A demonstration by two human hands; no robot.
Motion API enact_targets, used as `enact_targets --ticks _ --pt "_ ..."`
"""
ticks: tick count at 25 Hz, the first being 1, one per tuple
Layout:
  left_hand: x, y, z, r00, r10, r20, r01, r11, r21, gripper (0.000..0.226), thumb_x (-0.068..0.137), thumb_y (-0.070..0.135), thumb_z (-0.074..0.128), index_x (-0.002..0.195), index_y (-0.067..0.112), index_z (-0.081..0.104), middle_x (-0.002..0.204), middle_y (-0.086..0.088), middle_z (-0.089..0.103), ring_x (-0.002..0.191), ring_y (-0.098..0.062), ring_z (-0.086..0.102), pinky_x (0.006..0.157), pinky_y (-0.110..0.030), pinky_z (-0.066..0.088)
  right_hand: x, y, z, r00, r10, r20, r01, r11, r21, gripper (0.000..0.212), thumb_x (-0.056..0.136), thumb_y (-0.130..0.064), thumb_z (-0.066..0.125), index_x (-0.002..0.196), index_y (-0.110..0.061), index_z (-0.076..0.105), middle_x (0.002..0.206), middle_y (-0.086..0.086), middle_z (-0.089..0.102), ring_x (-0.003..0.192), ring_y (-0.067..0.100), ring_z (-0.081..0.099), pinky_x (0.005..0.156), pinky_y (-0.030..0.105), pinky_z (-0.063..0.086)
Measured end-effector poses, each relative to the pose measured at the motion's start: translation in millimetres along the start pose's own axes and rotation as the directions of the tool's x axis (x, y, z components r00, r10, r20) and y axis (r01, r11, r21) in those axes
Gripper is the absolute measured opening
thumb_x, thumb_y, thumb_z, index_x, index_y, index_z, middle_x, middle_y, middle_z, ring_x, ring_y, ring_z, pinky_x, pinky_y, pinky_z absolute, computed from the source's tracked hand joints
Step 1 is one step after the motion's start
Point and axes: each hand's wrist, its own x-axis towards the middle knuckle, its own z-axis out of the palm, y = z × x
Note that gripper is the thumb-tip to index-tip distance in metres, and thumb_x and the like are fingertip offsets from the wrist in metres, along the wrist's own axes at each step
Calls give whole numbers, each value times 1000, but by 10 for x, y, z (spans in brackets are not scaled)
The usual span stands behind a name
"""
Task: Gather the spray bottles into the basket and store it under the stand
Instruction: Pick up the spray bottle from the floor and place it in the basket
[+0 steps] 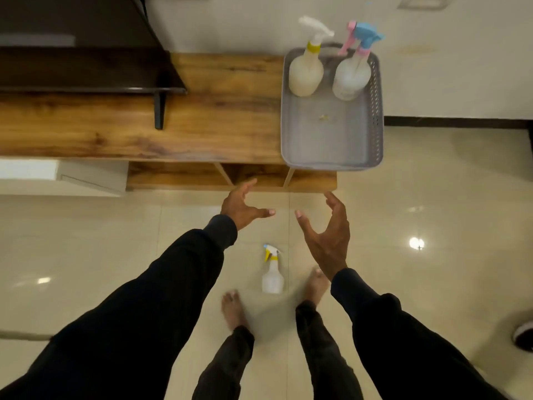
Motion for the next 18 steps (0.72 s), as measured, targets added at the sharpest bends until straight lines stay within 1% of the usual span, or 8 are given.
enact_targets --ticks 3,7,9,12,14,15,16,18 --pt "73 -630 154 997 -82 15 82 997 1 98 62 32 90 146 28 39 152 -5 43 140 -25 39 112 -41 39 -419 614 357 983 149 105 -143 988 -62 76 76 -67 65 139 -32 37 145 -11 46 131 12 46 109 44 40" --pt "447 -1533 559 982 -187 40 187 982 -10 90 68 31 88 144 27 40 150 -7 45 137 -26 43 108 -38 41 -735 1509 868 899 360 251 -306 924 -230 88 64 -87 54 137 -43 29 145 -21 40 127 17 51 100 45 47" --pt "718 -1978 819 971 -238 37 238 971 -22 83 72 32 84 143 25 42 147 -8 47 135 -25 45 108 -37 42 -803 1983 1152 839 466 279 -365 864 -346 96 57 -94 48 136 -44 26 146 -18 41 122 24 55 99 48 48" --pt "1151 -2587 1206 950 -311 -4 311 950 -4 70 79 36 78 140 19 46 140 -9 54 129 -22 52 108 -39 43 -789 2590 1556 743 605 285 -389 737 -552 111 44 -102 38 136 -43 24 142 -10 50 120 29 54 104 49 39" --pt "1402 -2906 1430 931 -364 -15 364 931 36 64 83 37 73 138 17 48 138 -9 57 126 -23 54 108 -37 42 -731 2792 1744 689 652 318 -371 693 -618 108 52 -96 47 141 -38 24 145 -7 48 126 29 49 109 41 30" --pt "1515 -3039 1524 922 -386 -16 386 921 51 63 84 37 72 138 17 47 138 -8 57 126 -24 55 108 -36 42 -691 2913 1861 643 679 355 -401 693 -599 106 62 -85 57 146 -32 22 149 -4 42 131 28 45 107 33 27" --pt "1634 -3166 1609 913 -407 -19 408 911 61 62 84 36 70 138 16 47 138 -8 57 127 -24 54 108 -35 41 -631 3032 1996 597 701 390 -460 697 -550 106 68 -73 67 150 -24 21 152 0 37 134 26 42 99 27 27" --pt "1860 -3419 1752 894 -446 -50 449 891 66 63 84 36 69 139 16 45 140 -6 56 128 -25 53 106 -32 41 -549 3287 2298 561 726 398 -557 686 -467 111 67 -59 79 150 -15 20 152 7 35 135 27 41 97 30 36"
